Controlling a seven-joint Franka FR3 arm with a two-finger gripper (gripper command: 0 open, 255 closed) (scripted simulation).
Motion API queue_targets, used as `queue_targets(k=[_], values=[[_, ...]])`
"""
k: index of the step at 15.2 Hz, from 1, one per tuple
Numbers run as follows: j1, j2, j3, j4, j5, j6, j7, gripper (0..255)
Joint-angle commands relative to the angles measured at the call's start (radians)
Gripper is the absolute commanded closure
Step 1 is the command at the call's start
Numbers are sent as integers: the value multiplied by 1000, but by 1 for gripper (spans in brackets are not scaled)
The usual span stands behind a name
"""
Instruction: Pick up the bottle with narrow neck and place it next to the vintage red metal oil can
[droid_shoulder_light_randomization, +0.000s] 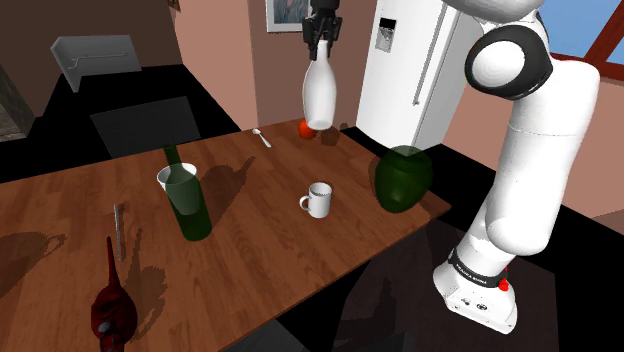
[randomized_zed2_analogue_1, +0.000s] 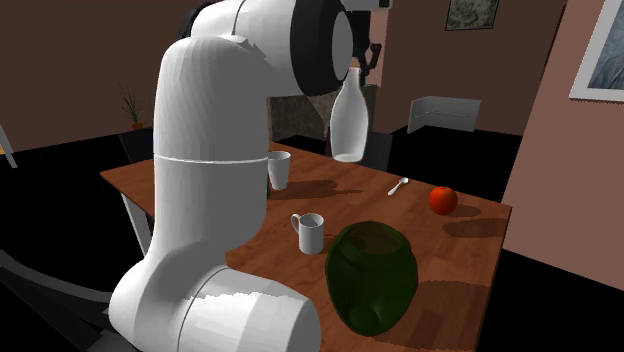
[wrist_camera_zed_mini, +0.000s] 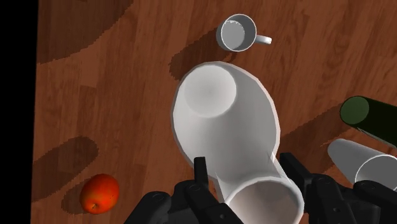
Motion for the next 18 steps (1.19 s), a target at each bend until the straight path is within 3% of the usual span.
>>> queue_targets(k=[1,6,8,11,18], values=[[-4,32,-1,80,3,-48,-2,255],[-17,155,-1,346,16,-192,-3,255],[27,72,10,189,2,-116,41,255],[83,4,31,49,-11,-44,110,255],[189,-62,91,-126,-31,65,269,255]])
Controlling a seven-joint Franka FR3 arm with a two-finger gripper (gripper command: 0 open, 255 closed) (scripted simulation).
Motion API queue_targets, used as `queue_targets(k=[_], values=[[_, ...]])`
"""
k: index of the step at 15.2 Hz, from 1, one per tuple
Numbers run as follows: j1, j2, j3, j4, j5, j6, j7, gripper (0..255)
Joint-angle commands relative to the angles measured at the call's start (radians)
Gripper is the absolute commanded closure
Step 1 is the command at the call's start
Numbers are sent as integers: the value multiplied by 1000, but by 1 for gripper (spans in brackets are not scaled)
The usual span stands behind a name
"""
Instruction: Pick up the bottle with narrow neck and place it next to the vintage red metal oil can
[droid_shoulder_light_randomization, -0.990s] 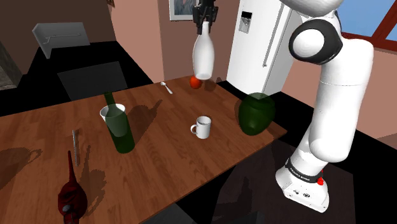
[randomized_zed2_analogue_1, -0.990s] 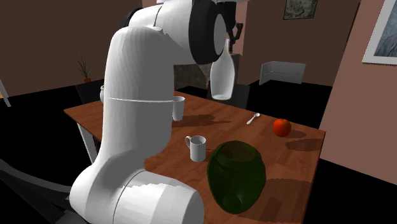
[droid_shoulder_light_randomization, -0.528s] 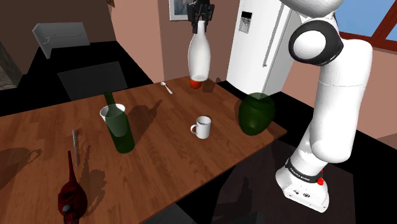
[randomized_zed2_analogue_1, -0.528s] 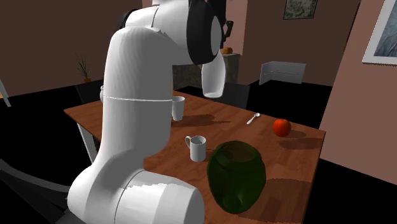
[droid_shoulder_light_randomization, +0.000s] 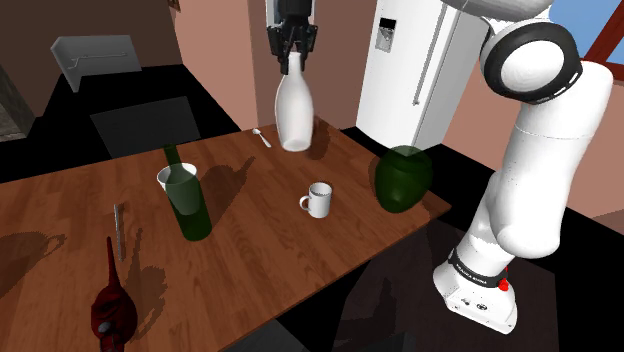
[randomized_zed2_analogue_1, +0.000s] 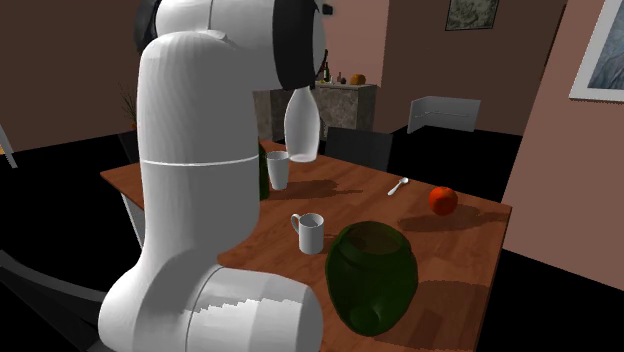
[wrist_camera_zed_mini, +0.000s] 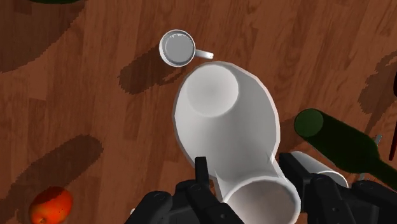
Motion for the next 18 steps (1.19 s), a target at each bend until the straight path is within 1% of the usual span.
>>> queue_targets(k=[1,5,10,14,18], values=[[29,-17,18,-43,-5,27,47,255],[84,-14,53,-83,-14,69,135,255],[153,20,95,-92,-28,110,244,255],[210,69,126,-67,-43,132,328,255],[270,137,152,-11,-63,142,409,255]])
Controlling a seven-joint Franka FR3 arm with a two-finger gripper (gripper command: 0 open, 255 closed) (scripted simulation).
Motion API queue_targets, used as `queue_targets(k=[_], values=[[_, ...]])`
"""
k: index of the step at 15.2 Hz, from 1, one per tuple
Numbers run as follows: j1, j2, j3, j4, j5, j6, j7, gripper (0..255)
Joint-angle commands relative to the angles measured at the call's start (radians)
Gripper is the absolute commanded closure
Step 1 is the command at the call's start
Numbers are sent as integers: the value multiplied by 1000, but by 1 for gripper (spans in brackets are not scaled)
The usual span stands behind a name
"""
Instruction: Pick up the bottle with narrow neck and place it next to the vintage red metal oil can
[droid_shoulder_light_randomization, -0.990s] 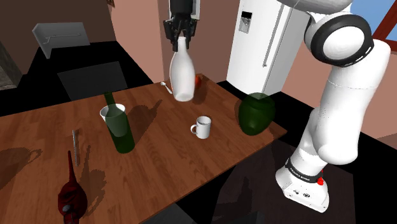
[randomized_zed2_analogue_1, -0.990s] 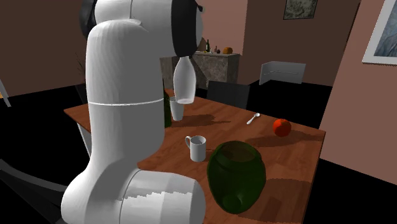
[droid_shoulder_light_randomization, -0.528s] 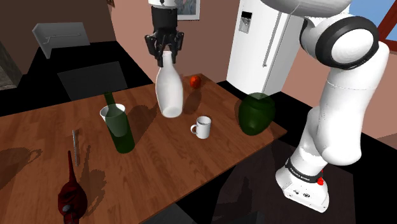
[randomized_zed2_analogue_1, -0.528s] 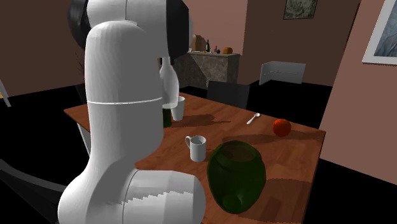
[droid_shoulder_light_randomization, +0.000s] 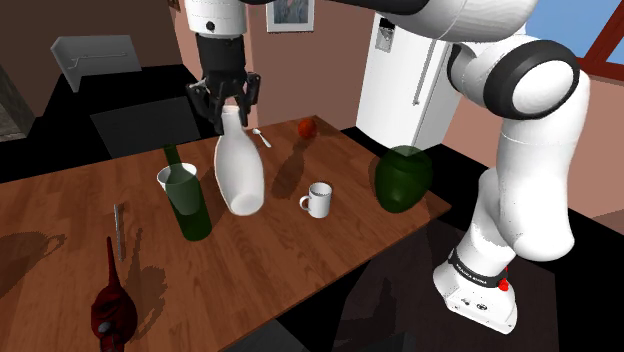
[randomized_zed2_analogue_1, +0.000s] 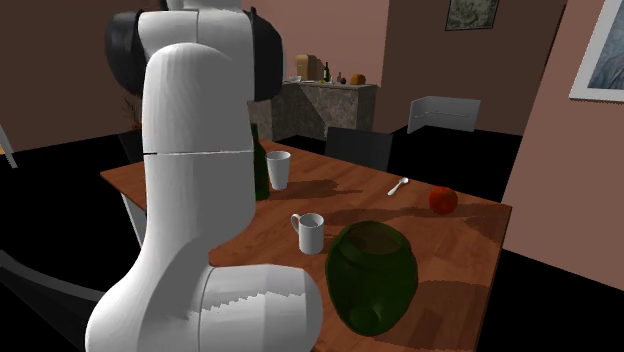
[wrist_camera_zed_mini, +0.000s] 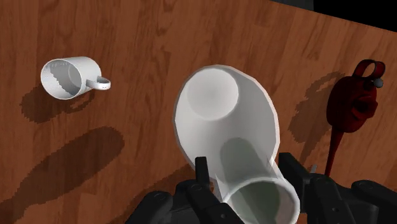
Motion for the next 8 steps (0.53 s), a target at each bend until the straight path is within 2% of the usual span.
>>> queue_targets(k=[1,5,8], values=[[31,32,12,20,-10,12,42,255],[98,131,31,127,-35,0,116,255],[155,230,39,252,-57,-28,166,255]])
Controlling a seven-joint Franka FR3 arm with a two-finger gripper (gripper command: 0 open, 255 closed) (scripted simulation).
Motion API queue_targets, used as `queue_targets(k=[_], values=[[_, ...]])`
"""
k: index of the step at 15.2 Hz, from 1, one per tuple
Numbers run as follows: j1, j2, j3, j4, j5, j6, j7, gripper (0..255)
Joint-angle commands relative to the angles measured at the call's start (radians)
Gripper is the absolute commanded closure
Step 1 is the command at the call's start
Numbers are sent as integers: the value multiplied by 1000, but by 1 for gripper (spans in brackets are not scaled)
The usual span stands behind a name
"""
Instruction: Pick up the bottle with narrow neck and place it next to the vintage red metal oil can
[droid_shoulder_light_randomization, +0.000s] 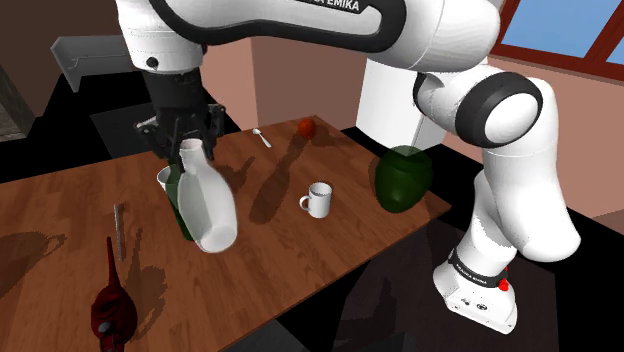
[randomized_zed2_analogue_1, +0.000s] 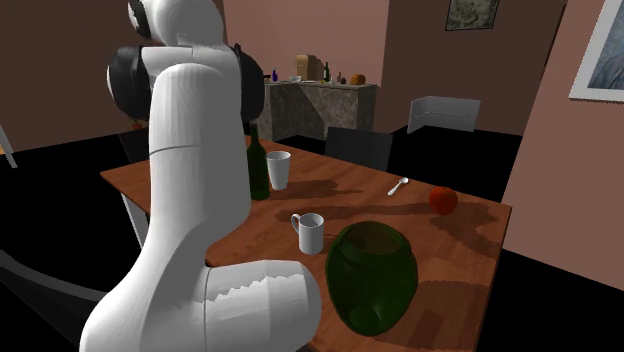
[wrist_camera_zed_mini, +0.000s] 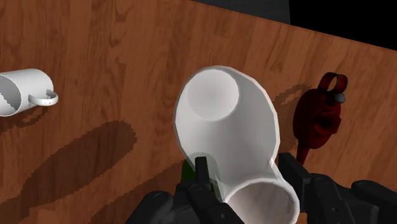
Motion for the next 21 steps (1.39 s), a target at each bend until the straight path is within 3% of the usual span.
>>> queue_targets(k=[1,9,21], values=[[38,64,4,82,-13,-18,33,255],[15,-12,7,-154,-1,141,39,255],[-1,-45,6,-369,3,322,46,255]])
